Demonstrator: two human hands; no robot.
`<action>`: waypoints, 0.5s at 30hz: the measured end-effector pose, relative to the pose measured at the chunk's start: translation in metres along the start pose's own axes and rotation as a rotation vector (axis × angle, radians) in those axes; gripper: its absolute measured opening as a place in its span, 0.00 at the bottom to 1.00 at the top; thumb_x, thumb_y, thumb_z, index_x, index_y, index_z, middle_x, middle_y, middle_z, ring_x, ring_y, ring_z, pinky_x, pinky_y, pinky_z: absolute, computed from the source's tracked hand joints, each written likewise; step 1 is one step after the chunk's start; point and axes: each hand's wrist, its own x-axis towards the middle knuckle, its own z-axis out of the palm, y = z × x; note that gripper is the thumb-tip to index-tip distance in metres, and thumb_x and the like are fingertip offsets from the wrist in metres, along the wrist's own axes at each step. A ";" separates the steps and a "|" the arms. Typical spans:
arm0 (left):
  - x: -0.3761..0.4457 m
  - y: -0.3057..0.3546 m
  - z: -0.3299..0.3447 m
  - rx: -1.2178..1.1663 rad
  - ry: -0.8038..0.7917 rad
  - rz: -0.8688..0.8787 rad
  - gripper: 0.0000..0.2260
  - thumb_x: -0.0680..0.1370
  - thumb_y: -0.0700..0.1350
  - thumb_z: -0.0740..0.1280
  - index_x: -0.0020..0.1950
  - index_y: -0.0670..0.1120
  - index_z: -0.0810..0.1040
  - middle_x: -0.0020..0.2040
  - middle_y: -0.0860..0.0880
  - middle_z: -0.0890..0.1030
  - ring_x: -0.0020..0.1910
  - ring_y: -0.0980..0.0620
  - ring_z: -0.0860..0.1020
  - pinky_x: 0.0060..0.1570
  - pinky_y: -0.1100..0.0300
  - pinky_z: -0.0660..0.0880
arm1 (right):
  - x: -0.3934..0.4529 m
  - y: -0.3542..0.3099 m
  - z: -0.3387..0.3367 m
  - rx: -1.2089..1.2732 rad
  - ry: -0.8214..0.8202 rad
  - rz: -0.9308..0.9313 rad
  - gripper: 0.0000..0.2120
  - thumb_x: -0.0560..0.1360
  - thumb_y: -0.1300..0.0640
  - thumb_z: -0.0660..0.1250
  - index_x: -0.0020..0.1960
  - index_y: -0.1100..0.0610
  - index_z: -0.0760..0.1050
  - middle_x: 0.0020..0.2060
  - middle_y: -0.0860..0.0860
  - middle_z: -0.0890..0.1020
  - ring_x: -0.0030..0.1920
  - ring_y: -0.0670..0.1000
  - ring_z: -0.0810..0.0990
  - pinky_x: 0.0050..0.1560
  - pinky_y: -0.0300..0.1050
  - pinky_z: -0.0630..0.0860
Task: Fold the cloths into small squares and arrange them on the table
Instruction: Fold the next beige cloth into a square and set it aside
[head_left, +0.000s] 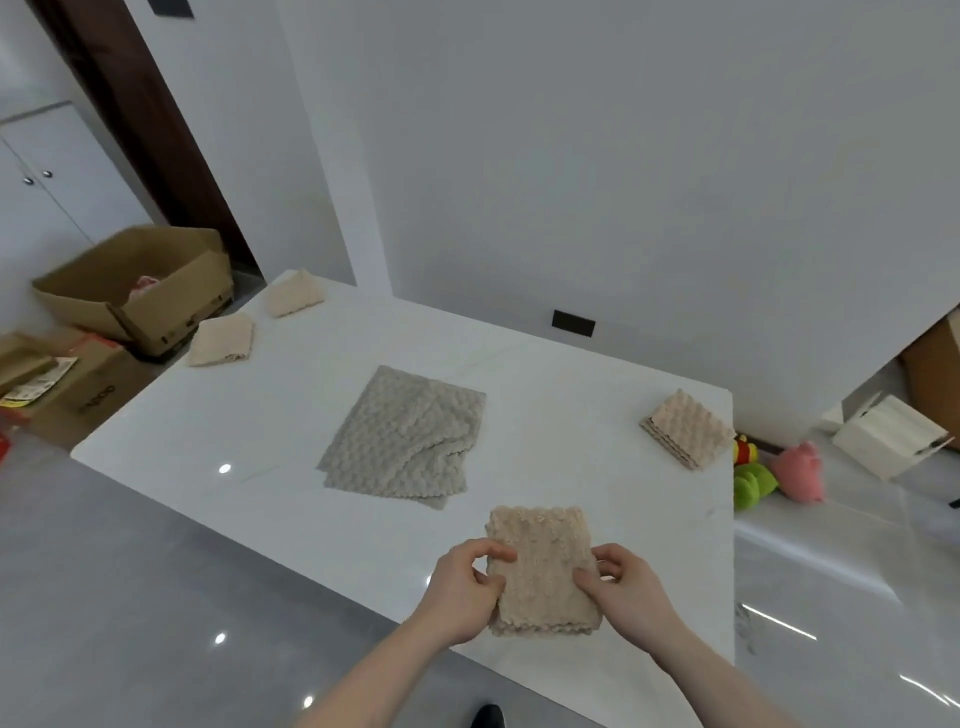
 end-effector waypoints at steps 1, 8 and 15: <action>0.004 0.001 0.007 0.003 -0.011 -0.002 0.15 0.79 0.38 0.64 0.54 0.58 0.81 0.31 0.46 0.81 0.29 0.51 0.77 0.32 0.60 0.74 | 0.001 0.005 -0.006 -0.009 0.008 0.011 0.06 0.73 0.54 0.73 0.49 0.51 0.81 0.44 0.48 0.86 0.44 0.49 0.85 0.44 0.41 0.78; 0.030 0.014 0.068 0.010 -0.041 0.017 0.14 0.79 0.35 0.63 0.54 0.54 0.82 0.41 0.54 0.78 0.25 0.59 0.76 0.28 0.65 0.72 | 0.026 0.044 -0.053 -0.101 0.026 0.081 0.06 0.72 0.54 0.74 0.48 0.53 0.81 0.46 0.48 0.85 0.47 0.47 0.83 0.49 0.44 0.80; 0.075 0.037 0.153 -0.009 0.029 -0.003 0.13 0.78 0.39 0.63 0.54 0.56 0.80 0.56 0.55 0.77 0.40 0.57 0.79 0.34 0.67 0.75 | 0.070 0.083 -0.115 -0.160 0.000 0.156 0.12 0.73 0.53 0.74 0.54 0.54 0.77 0.48 0.49 0.83 0.47 0.48 0.82 0.44 0.42 0.77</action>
